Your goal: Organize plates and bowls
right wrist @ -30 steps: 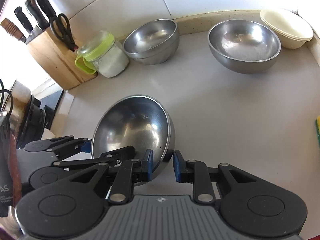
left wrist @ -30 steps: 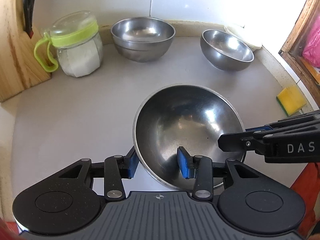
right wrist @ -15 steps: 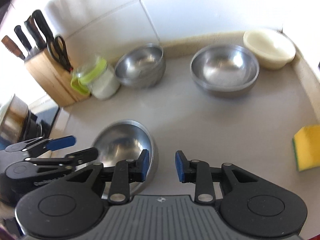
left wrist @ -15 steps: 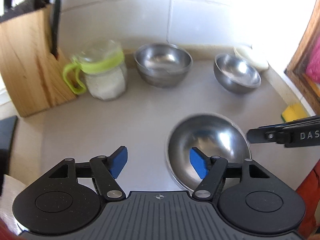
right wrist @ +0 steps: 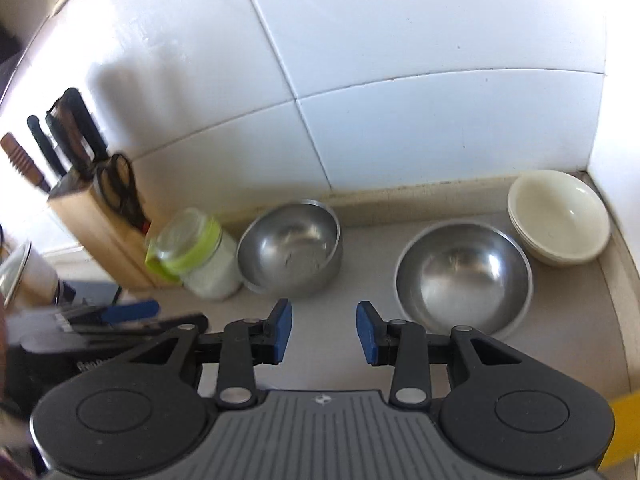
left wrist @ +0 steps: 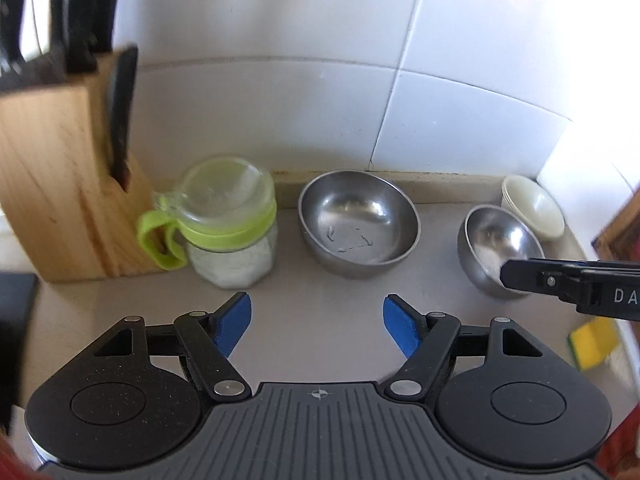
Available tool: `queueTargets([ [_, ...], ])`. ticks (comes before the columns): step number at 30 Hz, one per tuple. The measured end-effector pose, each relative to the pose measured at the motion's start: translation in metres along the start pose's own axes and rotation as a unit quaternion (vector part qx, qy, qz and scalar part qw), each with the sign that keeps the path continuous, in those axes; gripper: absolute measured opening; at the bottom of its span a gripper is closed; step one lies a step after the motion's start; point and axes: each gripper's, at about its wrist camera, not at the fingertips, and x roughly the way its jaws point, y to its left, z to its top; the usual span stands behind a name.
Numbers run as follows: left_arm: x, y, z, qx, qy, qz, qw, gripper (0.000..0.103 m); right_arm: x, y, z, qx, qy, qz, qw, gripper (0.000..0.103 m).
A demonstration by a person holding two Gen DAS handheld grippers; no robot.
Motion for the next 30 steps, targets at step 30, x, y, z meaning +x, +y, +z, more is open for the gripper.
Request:
queueTargets([
  [30, 0.111, -0.135, 0.051, 0.141, 0.052, -0.043, 0.9876, 0.079, 0.009, -0.124, -0.018, 0.161, -0.002, -0.058, 0.985, 0.039],
])
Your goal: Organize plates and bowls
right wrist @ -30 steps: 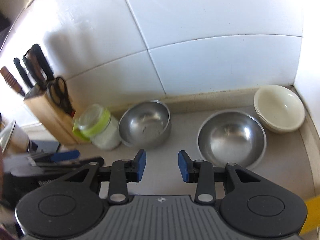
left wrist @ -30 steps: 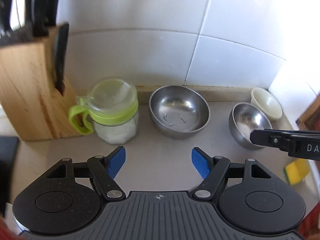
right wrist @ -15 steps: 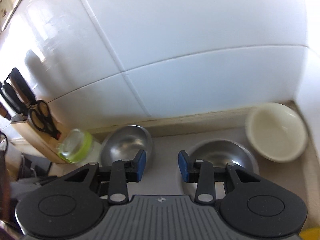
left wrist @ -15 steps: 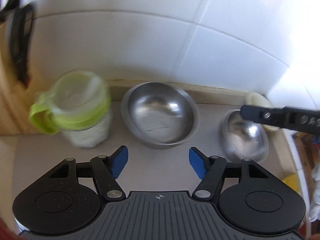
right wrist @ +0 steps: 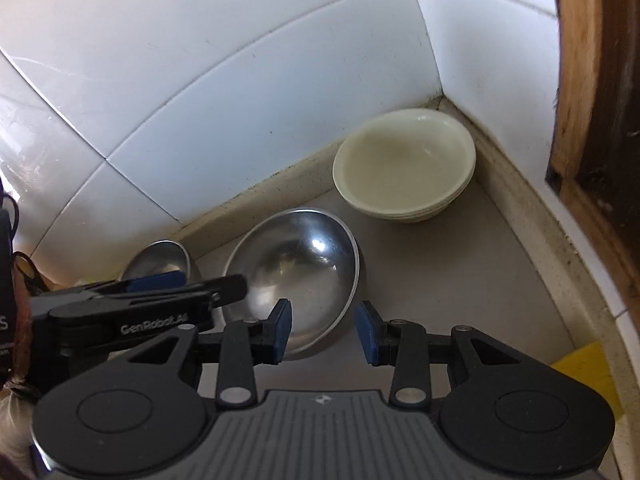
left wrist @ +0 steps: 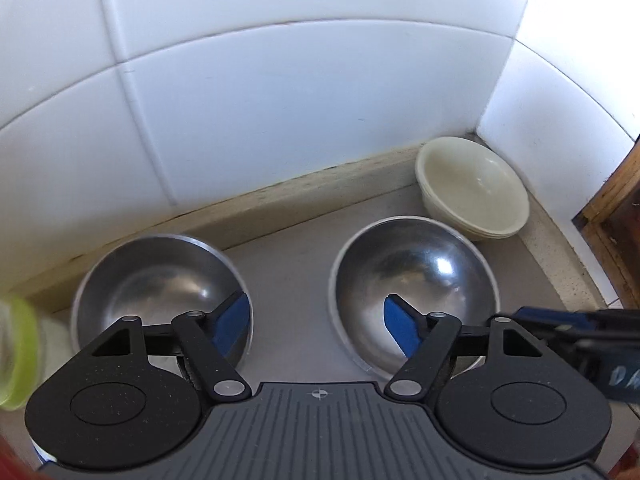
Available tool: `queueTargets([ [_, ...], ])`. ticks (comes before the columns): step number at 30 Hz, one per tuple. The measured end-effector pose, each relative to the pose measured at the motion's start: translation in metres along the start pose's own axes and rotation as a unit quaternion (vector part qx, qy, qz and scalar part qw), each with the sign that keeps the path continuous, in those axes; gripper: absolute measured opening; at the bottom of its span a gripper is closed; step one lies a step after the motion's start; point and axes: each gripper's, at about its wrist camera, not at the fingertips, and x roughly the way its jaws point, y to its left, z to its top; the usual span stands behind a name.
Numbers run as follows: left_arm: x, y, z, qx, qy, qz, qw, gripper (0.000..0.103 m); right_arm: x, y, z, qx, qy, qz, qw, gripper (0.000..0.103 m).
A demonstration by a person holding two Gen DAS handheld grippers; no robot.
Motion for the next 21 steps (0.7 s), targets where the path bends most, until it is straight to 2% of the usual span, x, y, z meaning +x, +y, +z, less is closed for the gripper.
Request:
queueTargets([
  [2, 0.005, -0.005, 0.004, 0.006, 0.003, -0.01, 0.9999, 0.074, 0.004, -0.003, 0.001, 0.003, -0.003, -0.003, 1.0, 0.039],
  [4, 0.012, -0.012, 0.007, 0.015, 0.01, -0.017, 0.9997, 0.063, 0.008, -0.009, 0.003, 0.013, -0.001, -0.005, 1.0, 0.039],
  [8, 0.025, -0.02, 0.013, 0.036, 0.015, -0.019, 0.9991, 0.058, 0.01, -0.022, 0.003, 0.033, 0.006, -0.001, 0.999, 0.038],
  [14, 0.05, -0.021, 0.011, 0.04, 0.048, -0.021, 0.9978, 0.046, 0.019, -0.027, 0.0, 0.041, 0.006, 0.023, 0.999, 0.024],
  [21, 0.041, -0.017, 0.002, 0.037, 0.041, -0.025, 0.9982, 0.039, 0.021, -0.032, -0.001, 0.051, -0.004, 0.024, 0.998, 0.022],
])
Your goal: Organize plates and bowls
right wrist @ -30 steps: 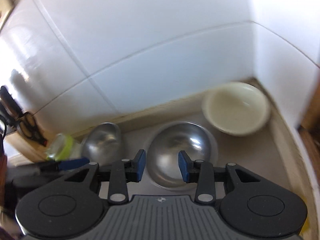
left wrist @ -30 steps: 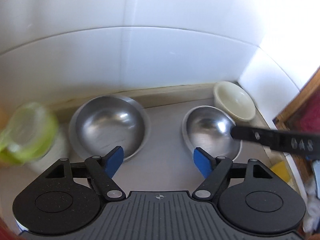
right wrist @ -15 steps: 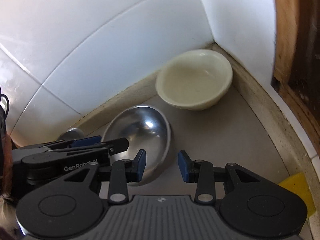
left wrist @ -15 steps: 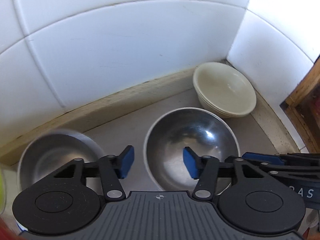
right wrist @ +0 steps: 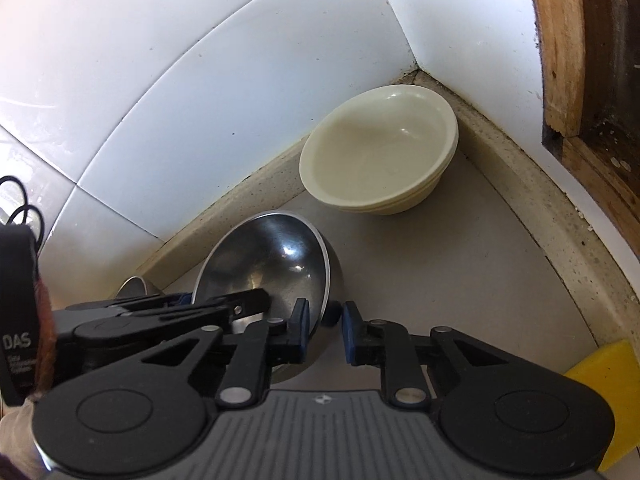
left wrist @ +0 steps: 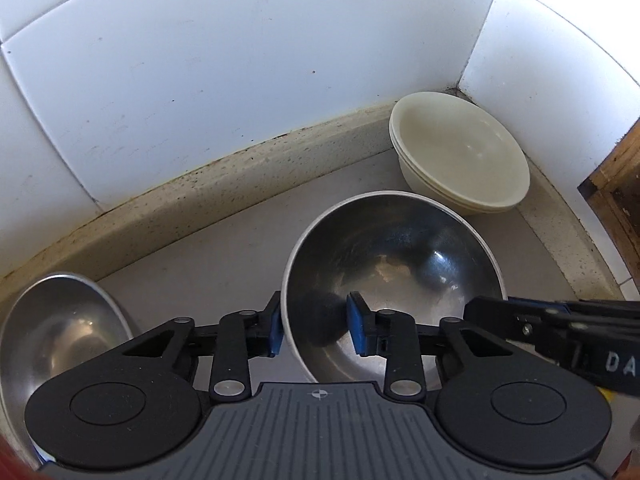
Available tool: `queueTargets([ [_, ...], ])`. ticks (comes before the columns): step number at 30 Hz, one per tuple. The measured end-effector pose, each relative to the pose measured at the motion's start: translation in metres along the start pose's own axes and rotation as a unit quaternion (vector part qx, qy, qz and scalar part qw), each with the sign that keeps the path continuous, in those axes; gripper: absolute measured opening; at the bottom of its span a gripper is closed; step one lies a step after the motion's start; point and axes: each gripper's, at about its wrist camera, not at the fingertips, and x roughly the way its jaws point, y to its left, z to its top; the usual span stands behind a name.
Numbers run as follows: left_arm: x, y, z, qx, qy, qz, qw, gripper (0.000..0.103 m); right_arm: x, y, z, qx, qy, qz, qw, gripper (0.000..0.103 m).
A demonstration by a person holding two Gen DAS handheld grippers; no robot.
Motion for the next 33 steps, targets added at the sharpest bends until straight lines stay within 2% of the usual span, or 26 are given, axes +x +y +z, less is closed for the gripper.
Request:
queueTargets([
  [10, -0.011, -0.017, -0.018, 0.018, 0.006, -0.012, 0.9998, 0.039, -0.021, -0.007, -0.007, -0.005, 0.0, -0.011, 1.0, 0.019],
  [13, -0.011, -0.023, -0.025, 0.026, 0.014, -0.012, 0.9995, 0.04, -0.019, -0.01, -0.01, -0.003, 0.014, -0.018, 1.0, 0.02],
  [16, -0.006, -0.026, -0.026, 0.033, 0.015, -0.005, 0.9993, 0.044, -0.019, -0.01, -0.012, -0.001, 0.017, -0.01, 1.0, 0.024],
  [18, -0.006, -0.026, -0.026, 0.035, 0.01, 0.003, 0.9993, 0.052, -0.017, -0.009, -0.014, -0.004, 0.019, -0.014, 1.0, 0.028],
  [20, -0.012, -0.026, -0.029, 0.043, -0.004, 0.018, 0.9989, 0.061, -0.015, -0.008, -0.017, -0.013, 0.021, -0.028, 0.999, 0.036],
  [21, -0.012, -0.026, -0.029, 0.047, -0.009, 0.026, 0.9985, 0.071, -0.015, -0.009, -0.018, -0.011, 0.02, -0.03, 0.999, 0.037],
  [22, -0.015, -0.025, -0.03, 0.049, -0.011, 0.029, 0.9983, 0.076, -0.014, -0.01, -0.019, -0.009, 0.019, -0.025, 0.999, 0.037],
  [24, -0.014, -0.026, -0.031, 0.053, -0.011, 0.027, 0.9982, 0.07, -0.012, -0.01, -0.02, -0.012, 0.017, -0.016, 1.0, 0.037],
  [25, -0.012, -0.027, -0.032, 0.055, -0.009, 0.027, 0.9981, 0.061, -0.01, -0.009, -0.021, -0.015, 0.019, -0.014, 1.0, 0.033],
  [26, -0.01, -0.028, -0.033, 0.056, -0.007, 0.024, 0.9981, 0.06, -0.007, -0.01, -0.024, -0.018, 0.021, -0.008, 1.0, 0.029],
  [28, -0.011, -0.031, -0.035, 0.058, -0.012, 0.013, 0.9982, 0.047, -0.006, -0.008, -0.026, -0.027, 0.014, -0.006, 1.0, 0.027],
  [30, -0.017, -0.037, -0.038, 0.07, -0.019, 0.026, 0.997, 0.044, -0.006, -0.006, -0.028, -0.028, 0.012, -0.018, 0.999, 0.025],
  [33, -0.028, -0.041, -0.042, 0.08, -0.035, 0.033, 0.9957, 0.044, -0.014, -0.004, -0.028, -0.031, 0.004, -0.012, 0.999, 0.024],
])
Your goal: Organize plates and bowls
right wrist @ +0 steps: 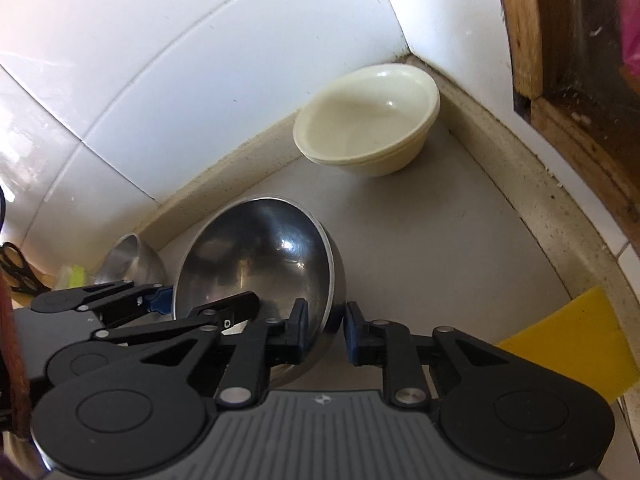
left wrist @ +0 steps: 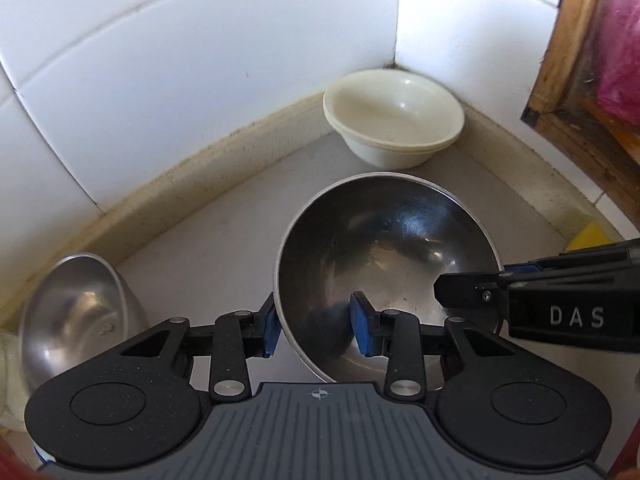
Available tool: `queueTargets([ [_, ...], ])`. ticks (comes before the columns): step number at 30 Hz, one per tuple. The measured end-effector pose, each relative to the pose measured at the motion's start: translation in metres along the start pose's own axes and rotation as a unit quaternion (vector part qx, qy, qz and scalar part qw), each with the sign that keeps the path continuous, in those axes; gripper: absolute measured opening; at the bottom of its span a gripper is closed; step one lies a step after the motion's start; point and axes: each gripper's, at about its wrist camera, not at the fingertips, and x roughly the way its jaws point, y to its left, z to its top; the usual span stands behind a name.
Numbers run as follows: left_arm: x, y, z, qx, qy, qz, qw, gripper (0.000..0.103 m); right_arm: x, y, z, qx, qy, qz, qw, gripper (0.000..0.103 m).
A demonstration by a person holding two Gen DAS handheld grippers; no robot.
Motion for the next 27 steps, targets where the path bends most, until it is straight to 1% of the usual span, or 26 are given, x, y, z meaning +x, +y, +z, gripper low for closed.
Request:
queueTargets([
  [2, -0.009, 0.001, 0.001, -0.007, -0.005, -0.003, 1.0, 0.044, -0.008, 0.004, 0.001, -0.006, -0.008, 0.003, 1.0, 0.024],
  [7, -0.038, 0.003, 0.001, -0.011, -0.027, 0.01, 0.9995, 0.045, -0.028, 0.02, 0.002, -0.022, -0.028, 0.013, 0.999, 0.024],
  [11, -0.067, 0.006, -0.008, -0.021, -0.043, 0.024, 0.9986, 0.045, -0.045, 0.037, -0.001, -0.038, -0.039, 0.027, 0.998, 0.024],
  [15, -0.098, 0.008, -0.021, -0.03, -0.059, 0.043, 0.9969, 0.046, -0.064, 0.056, -0.01, -0.06, -0.046, 0.043, 0.996, 0.024],
  [19, -0.129, 0.011, -0.039, -0.046, -0.071, 0.061, 0.9946, 0.047, -0.076, 0.075, -0.021, -0.084, -0.043, 0.057, 0.994, 0.024],
  [23, -0.151, 0.015, -0.06, -0.063, -0.08, 0.076, 0.9919, 0.048, -0.087, 0.095, -0.038, -0.107, -0.035, 0.072, 0.991, 0.024],
  [27, -0.166, 0.02, -0.081, -0.081, -0.078, 0.087, 0.9898, 0.048, -0.092, 0.111, -0.053, -0.125, -0.026, 0.083, 0.988, 0.024],
])
